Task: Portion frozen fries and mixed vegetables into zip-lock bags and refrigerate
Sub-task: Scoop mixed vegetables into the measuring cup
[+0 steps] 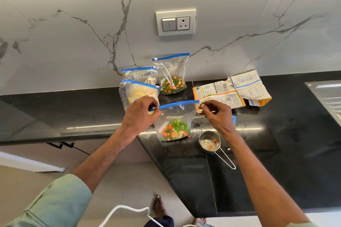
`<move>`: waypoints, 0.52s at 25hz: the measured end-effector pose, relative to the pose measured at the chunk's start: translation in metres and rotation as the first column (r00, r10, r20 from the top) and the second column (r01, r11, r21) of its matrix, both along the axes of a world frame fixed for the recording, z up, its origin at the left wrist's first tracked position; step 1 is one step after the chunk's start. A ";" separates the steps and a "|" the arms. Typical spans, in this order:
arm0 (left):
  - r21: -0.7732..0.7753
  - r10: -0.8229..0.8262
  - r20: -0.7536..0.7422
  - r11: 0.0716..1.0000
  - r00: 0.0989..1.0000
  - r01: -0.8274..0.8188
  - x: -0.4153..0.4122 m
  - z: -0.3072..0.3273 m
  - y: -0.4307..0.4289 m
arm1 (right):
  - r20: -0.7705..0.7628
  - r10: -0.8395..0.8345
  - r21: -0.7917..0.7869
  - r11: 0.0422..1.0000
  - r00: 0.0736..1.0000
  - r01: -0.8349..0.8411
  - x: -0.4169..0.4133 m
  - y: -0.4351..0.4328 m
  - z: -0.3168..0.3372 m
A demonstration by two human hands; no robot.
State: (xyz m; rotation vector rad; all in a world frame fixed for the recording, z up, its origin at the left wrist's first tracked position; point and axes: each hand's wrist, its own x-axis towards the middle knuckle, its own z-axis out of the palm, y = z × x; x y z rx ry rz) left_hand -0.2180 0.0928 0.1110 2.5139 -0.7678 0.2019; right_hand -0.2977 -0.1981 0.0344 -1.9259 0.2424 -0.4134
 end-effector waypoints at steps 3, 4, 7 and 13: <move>-0.015 -0.004 -0.033 1.000 0.999 0.003 0.006 -0.004 0.001 | -0.236 -0.438 -0.348 0.871 0.867 0.346 -0.018 -0.028 -0.026; -0.019 -0.006 -0.056 1.000 0.998 0.005 0.007 -0.005 0.001 | -0.362 -0.541 -0.426 0.820 0.759 0.382 -0.025 -0.037 -0.037; 0.011 -0.011 -0.091 1.000 0.996 0.012 0.006 -0.012 -0.004 | -0.562 -0.595 -0.479 0.800 0.575 0.361 -0.037 -0.048 -0.067; 0.021 -0.036 -0.060 0.999 0.998 0.037 0.004 -0.019 -0.011 | -0.494 -0.559 -0.516 0.805 0.666 0.293 -0.019 -0.064 -0.082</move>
